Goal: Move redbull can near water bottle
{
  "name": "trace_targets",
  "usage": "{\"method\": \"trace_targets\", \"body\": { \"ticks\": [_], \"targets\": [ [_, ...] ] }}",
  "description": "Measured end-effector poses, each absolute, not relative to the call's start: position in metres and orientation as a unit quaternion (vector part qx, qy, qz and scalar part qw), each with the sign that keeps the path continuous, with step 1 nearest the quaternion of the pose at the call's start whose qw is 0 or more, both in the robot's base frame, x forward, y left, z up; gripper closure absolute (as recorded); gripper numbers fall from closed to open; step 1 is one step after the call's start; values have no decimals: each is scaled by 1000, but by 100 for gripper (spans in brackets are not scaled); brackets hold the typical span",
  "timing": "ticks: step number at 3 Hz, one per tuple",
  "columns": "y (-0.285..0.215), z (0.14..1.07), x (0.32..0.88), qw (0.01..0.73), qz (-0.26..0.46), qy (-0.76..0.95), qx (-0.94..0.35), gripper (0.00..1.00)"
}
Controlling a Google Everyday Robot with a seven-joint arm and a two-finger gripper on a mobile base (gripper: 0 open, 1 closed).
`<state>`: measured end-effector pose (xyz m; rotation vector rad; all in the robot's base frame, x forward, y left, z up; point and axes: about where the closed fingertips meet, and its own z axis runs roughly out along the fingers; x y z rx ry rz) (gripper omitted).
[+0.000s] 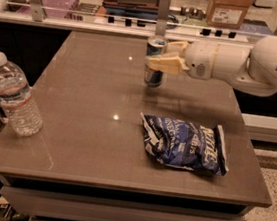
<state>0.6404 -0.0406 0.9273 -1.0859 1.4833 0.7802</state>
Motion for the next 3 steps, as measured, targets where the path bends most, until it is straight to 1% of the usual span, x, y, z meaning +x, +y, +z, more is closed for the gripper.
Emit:
{"method": "trace_targets", "body": {
  "ticks": [2,3],
  "targets": [
    [20,932,635,566,360,586,-455,100],
    [50,928,629,564,363,592,-446,100]
  ]
}}
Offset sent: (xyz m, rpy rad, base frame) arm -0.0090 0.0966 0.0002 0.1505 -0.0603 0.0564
